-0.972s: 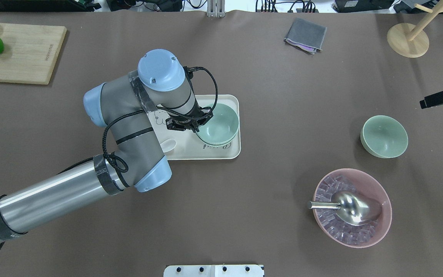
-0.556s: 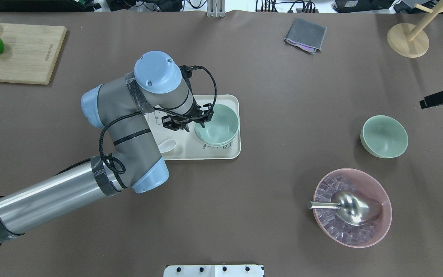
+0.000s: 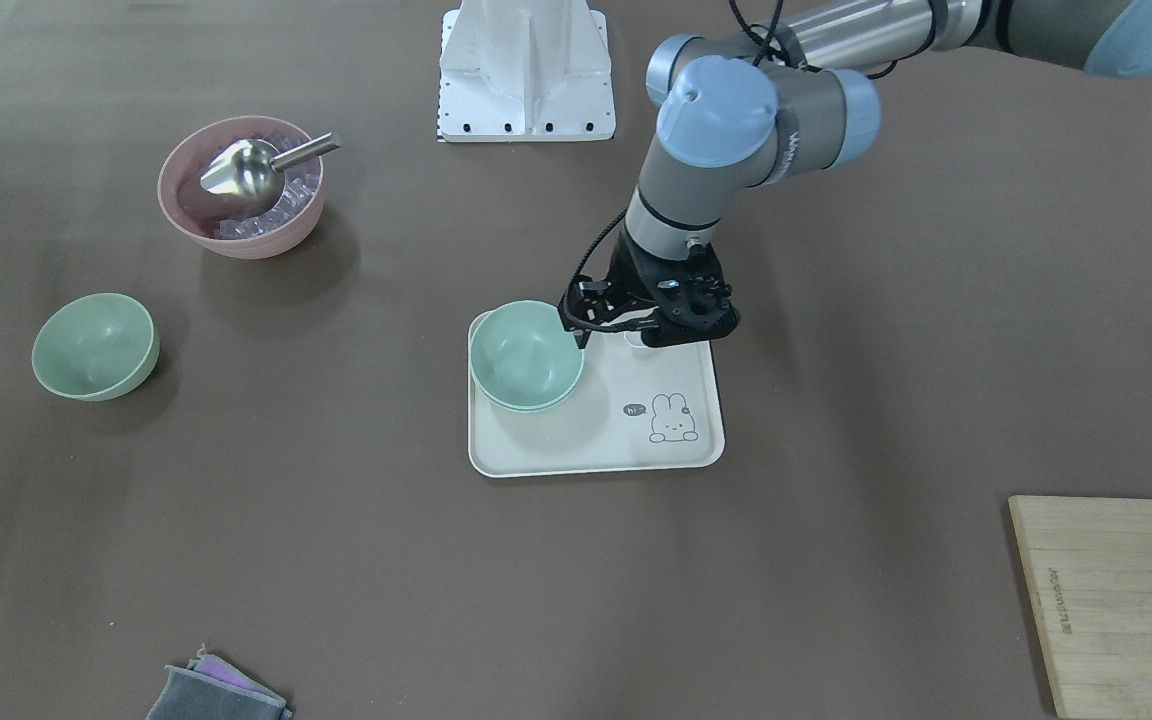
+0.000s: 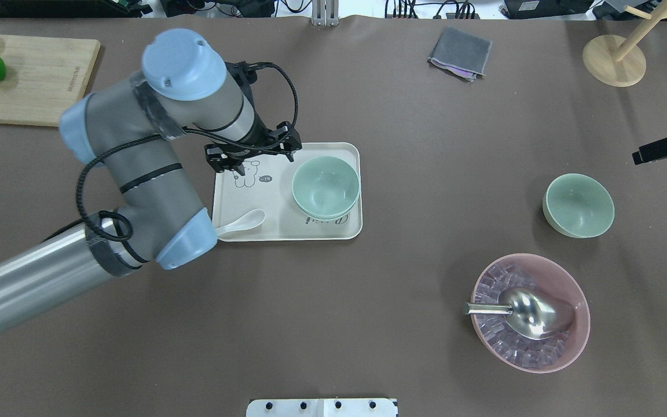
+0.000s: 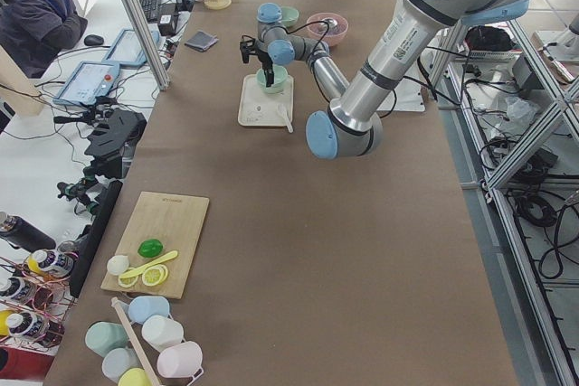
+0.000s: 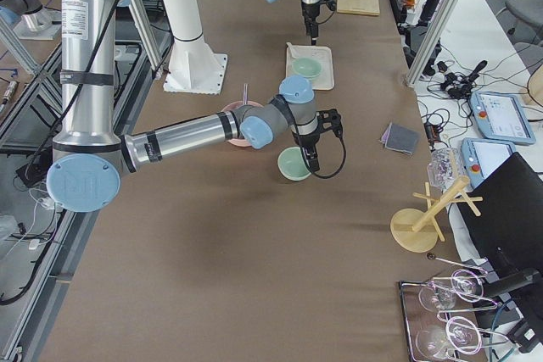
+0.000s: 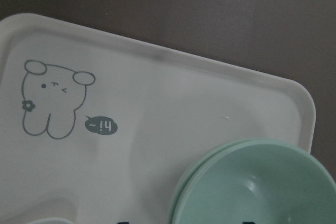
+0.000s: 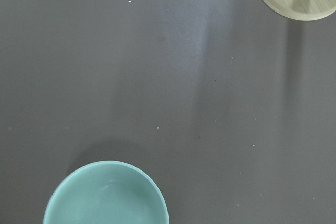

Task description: Stack green bowls together

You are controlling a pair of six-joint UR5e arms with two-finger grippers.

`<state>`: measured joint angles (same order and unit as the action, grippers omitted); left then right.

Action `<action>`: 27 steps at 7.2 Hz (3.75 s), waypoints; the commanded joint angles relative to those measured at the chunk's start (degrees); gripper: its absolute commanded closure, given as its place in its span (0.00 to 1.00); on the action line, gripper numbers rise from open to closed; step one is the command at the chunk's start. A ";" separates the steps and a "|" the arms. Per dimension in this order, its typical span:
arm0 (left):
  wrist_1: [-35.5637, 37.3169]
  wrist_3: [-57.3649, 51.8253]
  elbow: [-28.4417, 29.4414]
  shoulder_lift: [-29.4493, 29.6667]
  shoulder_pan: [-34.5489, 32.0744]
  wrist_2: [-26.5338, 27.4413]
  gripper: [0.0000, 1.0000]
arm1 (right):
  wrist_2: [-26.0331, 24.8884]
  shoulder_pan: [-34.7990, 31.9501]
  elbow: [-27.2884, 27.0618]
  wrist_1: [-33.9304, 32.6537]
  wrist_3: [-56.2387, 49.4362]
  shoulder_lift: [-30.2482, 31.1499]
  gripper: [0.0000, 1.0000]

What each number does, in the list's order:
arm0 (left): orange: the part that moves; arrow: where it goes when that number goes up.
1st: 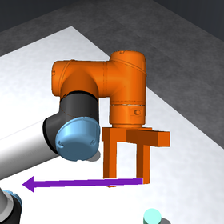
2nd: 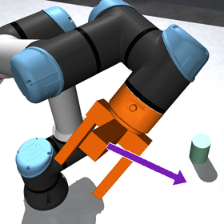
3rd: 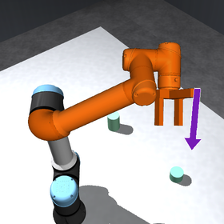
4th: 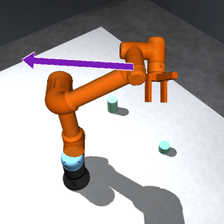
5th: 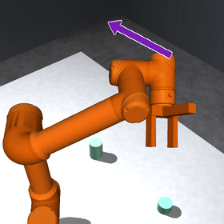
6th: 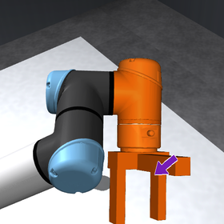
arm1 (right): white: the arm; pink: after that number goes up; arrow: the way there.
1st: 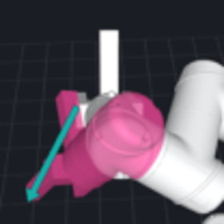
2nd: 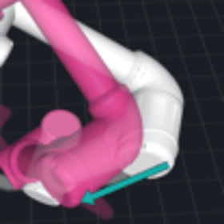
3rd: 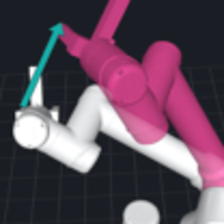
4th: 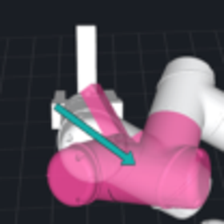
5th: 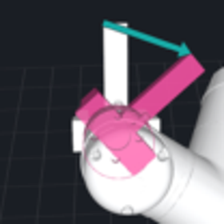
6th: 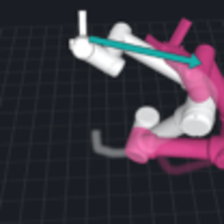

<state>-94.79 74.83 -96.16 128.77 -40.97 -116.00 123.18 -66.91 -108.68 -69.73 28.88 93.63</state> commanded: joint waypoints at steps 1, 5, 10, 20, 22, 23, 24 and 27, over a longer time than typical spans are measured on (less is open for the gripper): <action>8.45 -20.57 -11.30 -10.86 -8.19 -1.42 0.02 | -0.04 0.29 3.02 0.12 1.17 -0.03 0.03; 8.22 -60.45 -8.54 -33.19 -32.81 -21.01 0.02 | -0.74 5.55 5.75 0.21 7.57 -0.03 0.11; 3.32 -65.17 -9.14 -38.33 -36.81 -20.50 0.02 | -5.75 13.38 8.39 2.91 17.35 -1.26 0.43; 2.59 -65.17 -9.23 -39.04 -36.81 -20.50 0.02 | -4.88 14.27 7.43 7.16 22.52 -3.17 1.00; 2.59 -65.17 -9.14 -39.13 -36.81 -20.50 0.02 | -4.70 14.44 7.43 -0.10 27.52 -12.54 1.00; 2.59 -65.17 -9.22 -39.13 -36.81 -20.50 0.02 | -4.96 17.14 7.69 -4.32 33.20 -18.69 1.00; 2.50 -65.17 -9.23 -39.13 -36.81 -20.50 0.02 | -5.05 19.60 7.69 -9.06 38.04 -25.54 1.00; 1.27 -65.17 -8.61 -39.91 -36.73 -20.58 0.02 | -5.05 23.22 7.08 -15.08 45.19 -35.52 1.00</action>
<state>-93.26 9.67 -104.90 89.41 -77.77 -136.55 118.13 -45.16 -101.49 -83.40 71.15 61.72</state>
